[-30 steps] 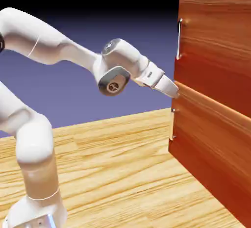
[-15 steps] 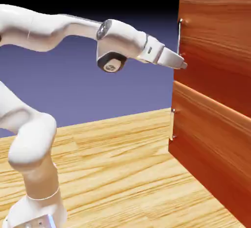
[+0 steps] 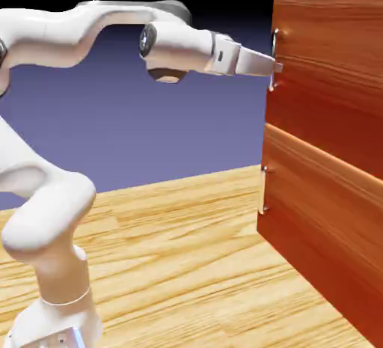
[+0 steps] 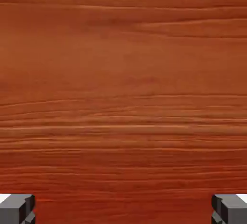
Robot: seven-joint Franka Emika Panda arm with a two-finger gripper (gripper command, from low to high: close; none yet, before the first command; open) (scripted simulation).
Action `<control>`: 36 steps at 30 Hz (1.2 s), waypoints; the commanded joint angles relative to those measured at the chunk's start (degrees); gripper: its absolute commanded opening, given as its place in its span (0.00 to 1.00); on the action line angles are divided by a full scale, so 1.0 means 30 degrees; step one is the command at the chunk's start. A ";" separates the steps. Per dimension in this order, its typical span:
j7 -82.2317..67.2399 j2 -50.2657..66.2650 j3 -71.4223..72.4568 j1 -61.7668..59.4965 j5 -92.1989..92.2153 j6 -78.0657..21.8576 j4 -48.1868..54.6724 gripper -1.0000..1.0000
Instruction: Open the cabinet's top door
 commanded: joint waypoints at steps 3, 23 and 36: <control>-0.1814 -0.0207 0.1024 -0.0960 0.2493 0.0034 0.0715 0.50; -1.3902 -0.1586 0.7849 -0.7357 1.9109 0.0259 0.5478 0.50; -1.4488 -0.0522 0.9446 -0.9515 1.9389 -0.0732 0.6885 0.00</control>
